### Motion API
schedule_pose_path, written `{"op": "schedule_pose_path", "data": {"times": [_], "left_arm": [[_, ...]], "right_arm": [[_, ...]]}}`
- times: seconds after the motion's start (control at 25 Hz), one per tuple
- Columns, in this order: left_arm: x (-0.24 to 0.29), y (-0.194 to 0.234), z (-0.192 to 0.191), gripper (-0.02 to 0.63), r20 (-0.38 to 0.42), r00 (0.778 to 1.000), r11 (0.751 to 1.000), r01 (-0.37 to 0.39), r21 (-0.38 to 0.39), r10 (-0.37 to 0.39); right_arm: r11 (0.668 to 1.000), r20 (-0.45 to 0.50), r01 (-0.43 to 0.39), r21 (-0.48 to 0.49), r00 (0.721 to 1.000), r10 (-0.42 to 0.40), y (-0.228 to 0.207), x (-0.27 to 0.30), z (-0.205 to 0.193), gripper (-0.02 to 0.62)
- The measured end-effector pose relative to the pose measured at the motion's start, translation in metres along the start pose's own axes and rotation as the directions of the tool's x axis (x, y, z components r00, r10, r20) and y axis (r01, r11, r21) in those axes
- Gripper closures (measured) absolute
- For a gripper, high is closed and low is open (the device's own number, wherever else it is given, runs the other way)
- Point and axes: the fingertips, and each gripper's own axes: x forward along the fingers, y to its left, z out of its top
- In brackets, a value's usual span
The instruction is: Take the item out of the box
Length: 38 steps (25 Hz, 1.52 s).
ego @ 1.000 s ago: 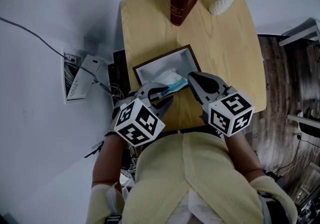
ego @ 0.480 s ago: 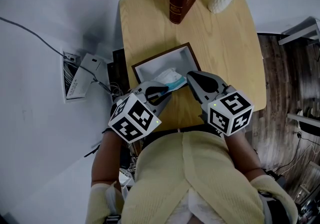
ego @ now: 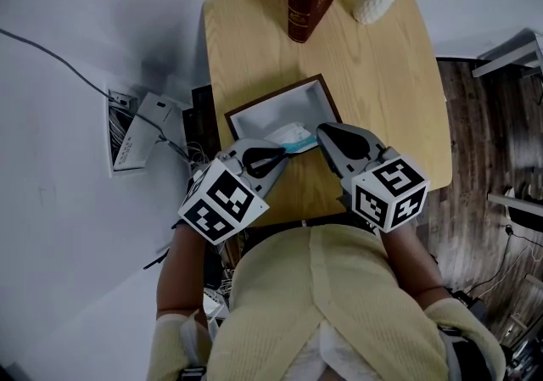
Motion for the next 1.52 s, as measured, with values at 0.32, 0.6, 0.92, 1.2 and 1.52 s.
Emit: {"op": "schedule_pose_path", "data": {"times": [0.32, 0.6, 0.92, 1.2, 1.52], "left_arm": [[-0.011, 0.014, 0.014, 0.581, 0.083, 0.993, 0.996, -0.083, 0.021, 0.081], [-0.029, 0.029, 0.030, 0.584, 0.205, 0.960, 0.982, -0.189, -0.024, 0.189], [-0.055, 0.037, 0.041, 0.584, 0.320, 0.902, 0.957, -0.276, -0.088, 0.290], [-0.085, 0.040, 0.043, 0.584, 0.402, 0.827, 0.920, -0.347, -0.182, 0.392], [-0.107, 0.034, 0.039, 0.584, 0.451, 0.775, 0.896, -0.367, -0.249, 0.443]], "right_arm": [[1.000, 0.013, 0.014, -0.001, 1.000, -0.014, 0.000, -0.002, -0.001, 0.566], [0.999, 0.045, 0.035, -0.009, 0.998, -0.035, 0.000, -0.007, 0.004, 0.566], [0.998, 0.077, 0.057, -0.037, 0.996, -0.054, 0.006, -0.015, 0.010, 0.566], [0.995, 0.110, 0.082, -0.052, 0.991, -0.076, 0.015, -0.025, 0.013, 0.566], [0.994, 0.139, 0.093, -0.063, 0.987, -0.083, 0.027, -0.036, 0.012, 0.566]]}}
